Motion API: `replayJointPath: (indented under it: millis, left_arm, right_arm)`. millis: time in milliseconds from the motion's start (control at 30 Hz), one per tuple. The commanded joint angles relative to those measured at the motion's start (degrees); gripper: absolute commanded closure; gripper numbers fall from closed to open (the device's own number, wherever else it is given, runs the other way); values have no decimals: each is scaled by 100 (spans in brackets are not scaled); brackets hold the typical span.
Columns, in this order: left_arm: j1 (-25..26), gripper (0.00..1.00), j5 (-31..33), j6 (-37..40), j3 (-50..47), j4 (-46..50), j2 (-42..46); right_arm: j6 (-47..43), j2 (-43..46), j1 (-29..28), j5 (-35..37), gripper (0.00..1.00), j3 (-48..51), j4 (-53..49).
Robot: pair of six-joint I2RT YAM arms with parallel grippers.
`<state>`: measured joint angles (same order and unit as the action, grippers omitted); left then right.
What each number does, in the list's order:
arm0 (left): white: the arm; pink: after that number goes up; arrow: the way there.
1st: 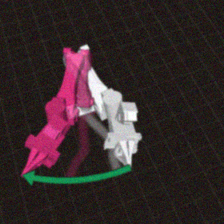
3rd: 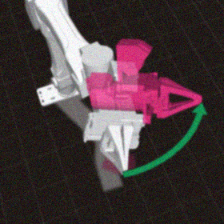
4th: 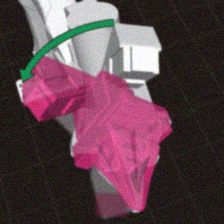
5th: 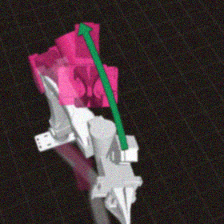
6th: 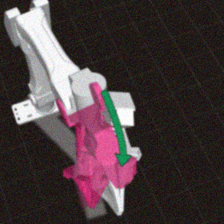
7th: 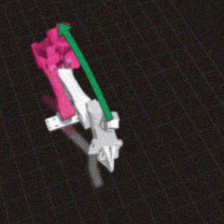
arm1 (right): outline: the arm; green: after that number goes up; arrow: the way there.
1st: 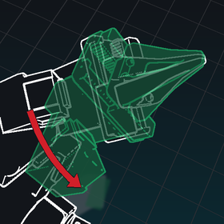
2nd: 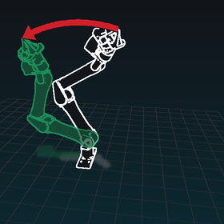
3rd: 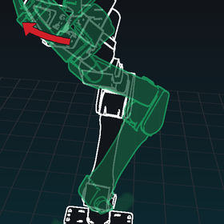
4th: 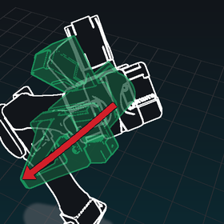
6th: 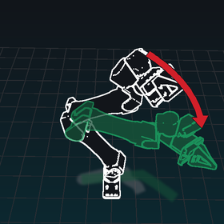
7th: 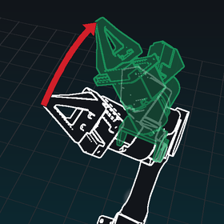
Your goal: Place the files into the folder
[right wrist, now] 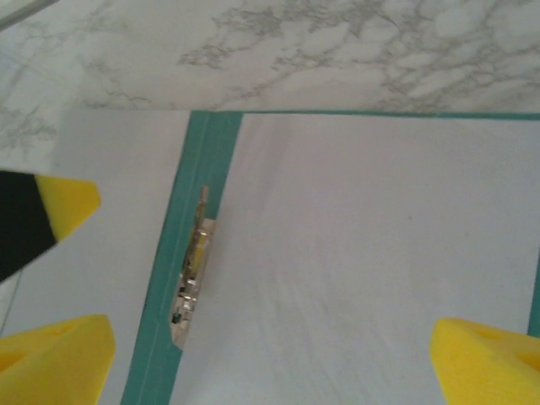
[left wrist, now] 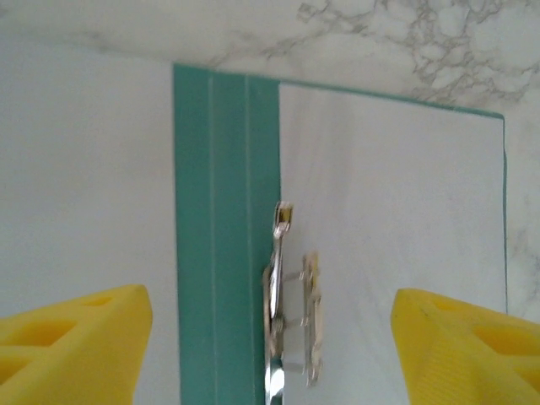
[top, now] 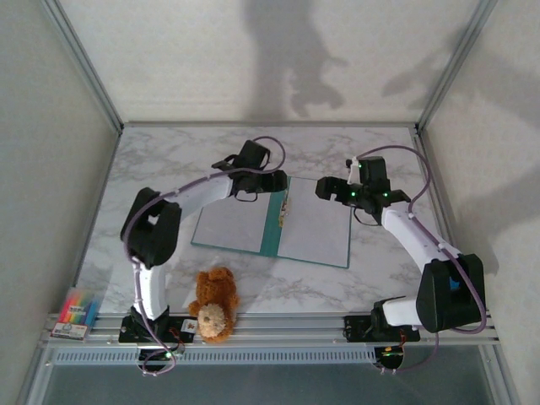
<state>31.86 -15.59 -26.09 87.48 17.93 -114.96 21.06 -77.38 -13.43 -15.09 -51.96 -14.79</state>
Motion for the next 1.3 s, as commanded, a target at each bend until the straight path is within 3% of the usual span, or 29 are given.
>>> replayJointPath:
  millis: [0, 167, 433, 733, 867, 1067, 1267]
  left_arm:
    - [91, 32, -23, 197, 682, 442, -512]
    - [268, 39, 279, -251, 571, 729, -472]
    - [914, 44, 451, -1260, -928, 815, 487]
    - [1413, 53, 795, -1940, -1710, 660, 712]
    - [1506, 53, 722, -2107, -1878, 532, 712]
    - [1794, 42, 536, -2406, -1970, 390, 703]
    - [1933, 41, 461, -2703, -1951, 169, 720]
  right_arm:
    - [248, 137, 93, -47, 4, 174, 441]
    - [398, 127, 209, -150, 4, 275, 518]
    - [510, 102, 226, -187, 5, 434, 688]
    - [526, 85, 227, -194, 5, 468, 693]
    - [526, 90, 222, -191, 5, 469, 686]
    - [513, 101, 226, -127, 5, 473, 631]
    - [514, 77, 227, -117, 5, 456, 615]
